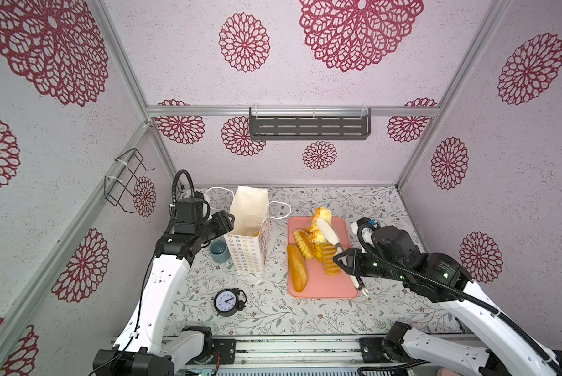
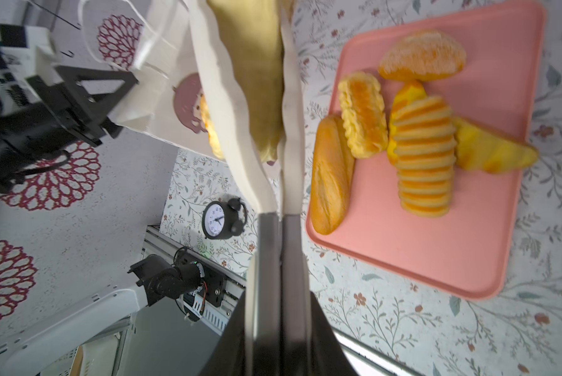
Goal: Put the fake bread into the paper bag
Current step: 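Lift the yellow bread with the tongs and carry it over the bag, then open the tongs with right gripper to drop the yellow bread into the bag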
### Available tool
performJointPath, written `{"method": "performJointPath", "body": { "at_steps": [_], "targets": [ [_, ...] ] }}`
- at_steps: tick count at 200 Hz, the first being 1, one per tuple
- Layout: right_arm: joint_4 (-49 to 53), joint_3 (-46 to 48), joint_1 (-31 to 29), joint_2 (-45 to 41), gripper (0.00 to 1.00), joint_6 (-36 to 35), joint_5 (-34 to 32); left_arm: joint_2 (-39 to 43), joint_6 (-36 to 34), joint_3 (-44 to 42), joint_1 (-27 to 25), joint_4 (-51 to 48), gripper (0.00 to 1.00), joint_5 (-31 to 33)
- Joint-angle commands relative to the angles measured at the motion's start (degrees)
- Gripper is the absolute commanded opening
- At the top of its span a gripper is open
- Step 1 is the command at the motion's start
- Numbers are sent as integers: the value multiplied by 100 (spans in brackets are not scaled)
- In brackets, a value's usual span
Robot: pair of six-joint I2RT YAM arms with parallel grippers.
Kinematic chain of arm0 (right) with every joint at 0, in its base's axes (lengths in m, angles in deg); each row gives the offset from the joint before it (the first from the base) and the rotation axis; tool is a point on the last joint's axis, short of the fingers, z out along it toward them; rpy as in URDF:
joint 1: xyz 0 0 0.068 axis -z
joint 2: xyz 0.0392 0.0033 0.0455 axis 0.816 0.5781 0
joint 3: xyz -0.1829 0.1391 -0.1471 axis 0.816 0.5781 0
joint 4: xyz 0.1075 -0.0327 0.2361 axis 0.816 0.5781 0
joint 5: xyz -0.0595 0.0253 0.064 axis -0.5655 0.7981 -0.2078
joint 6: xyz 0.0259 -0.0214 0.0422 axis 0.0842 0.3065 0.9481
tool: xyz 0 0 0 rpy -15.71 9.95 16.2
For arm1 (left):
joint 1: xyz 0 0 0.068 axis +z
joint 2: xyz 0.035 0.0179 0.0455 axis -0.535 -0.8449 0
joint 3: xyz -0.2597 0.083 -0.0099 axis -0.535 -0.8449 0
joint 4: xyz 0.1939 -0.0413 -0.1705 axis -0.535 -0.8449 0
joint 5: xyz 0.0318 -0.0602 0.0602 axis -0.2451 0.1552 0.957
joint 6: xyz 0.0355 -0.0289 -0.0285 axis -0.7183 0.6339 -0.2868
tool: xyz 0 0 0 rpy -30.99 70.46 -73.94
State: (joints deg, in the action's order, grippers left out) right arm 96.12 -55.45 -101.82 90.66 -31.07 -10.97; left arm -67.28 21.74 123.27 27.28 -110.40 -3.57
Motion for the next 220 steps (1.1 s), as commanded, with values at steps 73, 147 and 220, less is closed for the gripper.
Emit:
{"method": "performJointPath", "body": {
  "at_steps": [73,147,220],
  "targets": [
    [-1504,-2083,-20,2321,25,-774,1270,95,111,64,-65,120,32,-21],
    [-1123,-2946,-111,3409,26,-923,1471,38,117,64,-79,183,21,-104],
    [-893,-2949,-162,3659,37,-960,1396,26,123,38,-88,217,20,-159]
  ]
}}
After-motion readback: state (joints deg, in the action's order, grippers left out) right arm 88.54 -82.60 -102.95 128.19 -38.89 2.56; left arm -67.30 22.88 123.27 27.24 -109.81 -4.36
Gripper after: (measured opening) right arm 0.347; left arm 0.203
